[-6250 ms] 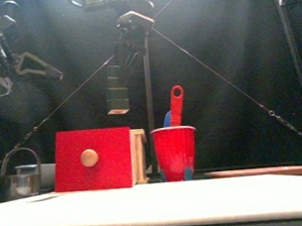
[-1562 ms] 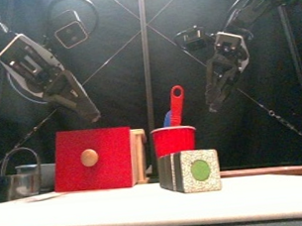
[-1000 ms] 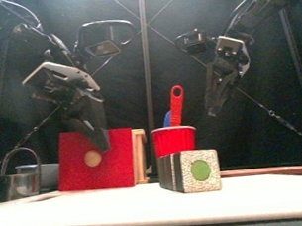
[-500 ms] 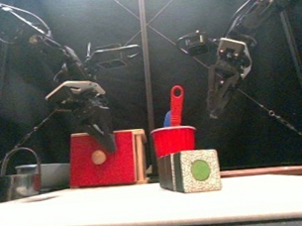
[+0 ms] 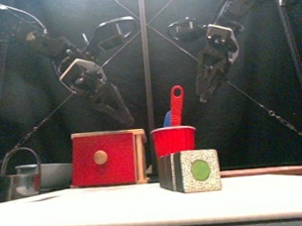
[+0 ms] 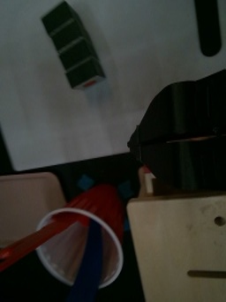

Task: Place sushi on board then cut the sushi with the knife then place the pieces on the plate
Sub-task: Pick knife at handle with right hand

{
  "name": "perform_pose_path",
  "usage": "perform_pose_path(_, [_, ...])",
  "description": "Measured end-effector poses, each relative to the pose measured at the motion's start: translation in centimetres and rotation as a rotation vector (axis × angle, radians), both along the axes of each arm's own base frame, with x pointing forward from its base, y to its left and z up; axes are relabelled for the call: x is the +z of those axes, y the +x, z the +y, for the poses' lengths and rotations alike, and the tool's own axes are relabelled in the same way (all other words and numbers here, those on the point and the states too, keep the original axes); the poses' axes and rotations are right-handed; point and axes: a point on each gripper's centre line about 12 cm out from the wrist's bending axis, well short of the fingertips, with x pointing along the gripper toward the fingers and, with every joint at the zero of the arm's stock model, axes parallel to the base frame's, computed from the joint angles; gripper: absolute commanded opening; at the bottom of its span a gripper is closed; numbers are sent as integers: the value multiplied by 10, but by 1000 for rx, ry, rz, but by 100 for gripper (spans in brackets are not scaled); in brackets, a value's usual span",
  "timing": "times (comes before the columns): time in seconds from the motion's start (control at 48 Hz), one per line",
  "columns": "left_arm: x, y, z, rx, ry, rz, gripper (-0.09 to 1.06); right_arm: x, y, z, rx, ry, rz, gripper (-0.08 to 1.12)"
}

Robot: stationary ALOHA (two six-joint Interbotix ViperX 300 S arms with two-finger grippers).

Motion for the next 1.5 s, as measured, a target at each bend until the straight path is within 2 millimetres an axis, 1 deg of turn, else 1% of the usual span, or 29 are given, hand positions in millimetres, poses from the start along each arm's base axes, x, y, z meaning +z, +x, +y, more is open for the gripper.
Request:
perform_pose_path(0.125, [20,-16,0,-14,-22,-194,10,6,11,-3,33,-25,38,92])
perform_pose_path(0.229, [28,-32,6,14,-47,-294,10,5,20,-7,61,-39,89,92])
perform_pose_path(0.438, [29,-60,12,76,-87,-345,10,0,39,-13,116,-44,146,92])
perform_pose_path(0.625, [29,-75,15,104,-97,-365,10,-12,56,-21,125,-42,185,92])
perform_pose_path(0.792, [25,-82,17,123,-107,-362,10,-23,59,-22,117,-31,269,87])
perform_pose_path(0.896, [24,-83,18,128,-106,-360,10,-27,61,-23,117,-33,300,80])
perform_pose_path(0.979, [24,-84,19,134,-107,-361,10,-24,63,-23,114,-36,300,74])
perform_pose_path(1.062, [24,-84,20,135,-106,-361,10,-23,65,-24,110,-35,304,70])
perform_pose_path(1.292, [18,-87,19,144,-116,-346,10,-25,71,-26,106,-35,328,68])
perform_pose_path(1.5, [14,-89,20,152,-123,-337,10,-21,73,-29,105,-57,325,67])
